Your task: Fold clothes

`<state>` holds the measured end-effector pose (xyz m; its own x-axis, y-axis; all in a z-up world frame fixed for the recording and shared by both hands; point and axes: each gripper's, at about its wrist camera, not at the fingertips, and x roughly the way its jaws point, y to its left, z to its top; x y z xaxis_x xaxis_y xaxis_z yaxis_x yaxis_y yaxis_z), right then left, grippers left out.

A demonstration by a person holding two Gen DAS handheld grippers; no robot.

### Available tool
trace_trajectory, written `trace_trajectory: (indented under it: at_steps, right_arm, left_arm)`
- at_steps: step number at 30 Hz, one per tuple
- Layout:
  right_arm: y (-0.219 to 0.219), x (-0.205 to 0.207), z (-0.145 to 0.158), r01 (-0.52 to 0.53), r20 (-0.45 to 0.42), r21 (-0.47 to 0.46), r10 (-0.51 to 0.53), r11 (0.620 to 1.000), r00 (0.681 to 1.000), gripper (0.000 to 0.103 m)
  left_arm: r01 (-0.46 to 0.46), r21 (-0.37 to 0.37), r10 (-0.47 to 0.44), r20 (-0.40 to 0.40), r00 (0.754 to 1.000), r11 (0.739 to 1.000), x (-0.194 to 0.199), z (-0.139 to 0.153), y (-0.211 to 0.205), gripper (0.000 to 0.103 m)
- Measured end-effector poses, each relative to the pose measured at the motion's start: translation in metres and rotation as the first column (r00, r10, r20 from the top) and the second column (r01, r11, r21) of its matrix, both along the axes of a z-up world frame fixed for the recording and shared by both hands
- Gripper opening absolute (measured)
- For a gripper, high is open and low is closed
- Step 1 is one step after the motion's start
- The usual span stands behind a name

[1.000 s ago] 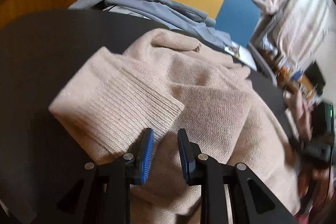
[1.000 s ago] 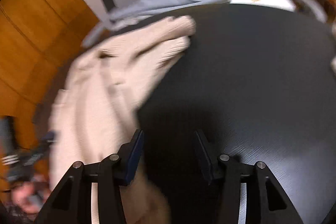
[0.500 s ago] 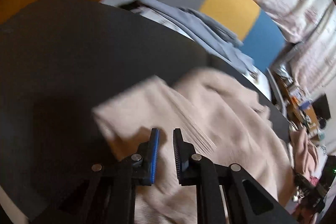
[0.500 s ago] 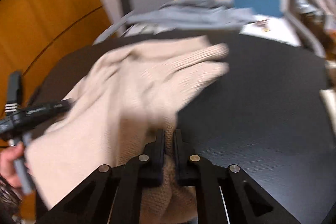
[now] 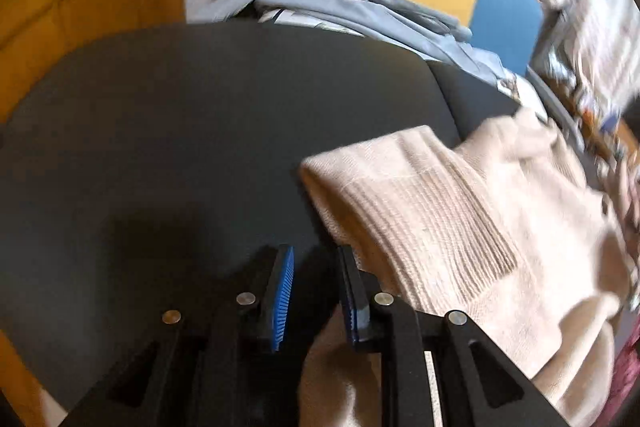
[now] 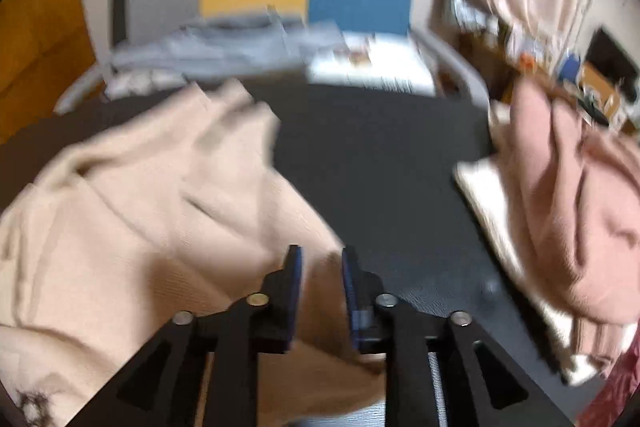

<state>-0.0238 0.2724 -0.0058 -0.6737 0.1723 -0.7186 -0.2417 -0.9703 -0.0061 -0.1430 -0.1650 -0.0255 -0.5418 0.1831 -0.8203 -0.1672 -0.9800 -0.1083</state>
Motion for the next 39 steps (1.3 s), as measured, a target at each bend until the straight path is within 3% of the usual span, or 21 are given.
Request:
trace_trajectory:
  at_steps: [2,4,7,9,13,20,23,26,30,34,37,38,39]
  right_arm:
    - [-0.036,-0.004,-0.008,-0.113,0.040,-0.018,0.114,0.993,0.993,0.050]
    - [-0.073,-0.010,-0.019,-0.227,0.093,-0.039,0.230,0.973,0.969,0.050]
    - [-0.104,-0.022,-0.060,-0.313,0.237,-0.039,0.313,0.949,0.920,0.050]
    - [-0.102,-0.023,-0.065,-0.298,0.220,-0.055,0.303,0.953,0.927,0.052]
    - [-0.093,-0.024,-0.067,-0.279,0.182,-0.078,0.288,0.957,0.940,0.052]
    - [-0.090,-0.024,-0.067,-0.279,0.172,-0.072,0.287,0.958,0.942,0.052]
    - [-0.098,-0.022,-0.074,-0.279,0.173,-0.069,0.287,0.958,0.942,0.052]
    - [-0.094,-0.020,-0.075,-0.281,0.172,-0.068,0.289,0.957,0.942,0.052]
    - [-0.095,-0.018,-0.075,-0.277,0.171,-0.066,0.285,0.958,0.943,0.052]
    - [-0.095,-0.017,-0.075,-0.273,0.169,-0.065,0.281,0.960,0.945,0.052]
    - [-0.096,-0.016,-0.075,-0.271,0.167,-0.066,0.278,0.960,0.946,0.052]
    - [-0.096,-0.016,-0.075,-0.271,0.167,-0.066,0.278,0.960,0.946,0.052]
    - [-0.096,-0.016,-0.075,-0.271,0.167,-0.065,0.278,0.961,0.946,0.052]
  left_arm:
    - [0.039,0.019,-0.038,-0.037,0.999,0.999,0.000,0.016,0.006,0.021]
    - [0.080,0.040,-0.077,-0.072,0.994,0.996,0.000,0.036,0.012,0.022]
    - [0.148,0.069,-0.141,-0.102,0.985,0.987,0.002,0.054,0.019,0.022]
    - [0.209,0.089,-0.200,-0.103,0.974,0.974,0.002,0.059,0.024,0.022]
    - [0.293,0.021,-0.294,0.004,0.956,0.956,-0.006,0.037,0.043,0.022]
    - [0.424,0.147,-0.433,0.034,0.901,0.893,0.007,0.027,0.061,0.022]
    - [0.420,0.169,-0.434,0.051,0.900,0.892,0.008,0.027,0.063,0.026]
    - [0.410,0.120,-0.420,0.069,0.905,0.904,0.000,0.025,0.066,0.027]
    - [0.464,0.103,-0.472,0.086,0.877,0.880,0.008,0.019,0.081,0.036]
    - [0.488,-0.046,-0.486,0.053,0.872,0.872,0.014,0.009,0.096,0.038]
    - [0.506,-0.213,-0.522,-0.024,0.853,0.836,0.030,0.003,0.106,0.040]
    - [0.500,-0.242,-0.522,-0.032,0.852,0.831,0.034,0.003,0.107,0.036]
    - [0.488,-0.241,-0.510,-0.038,0.859,0.839,0.034,0.005,0.106,0.020]
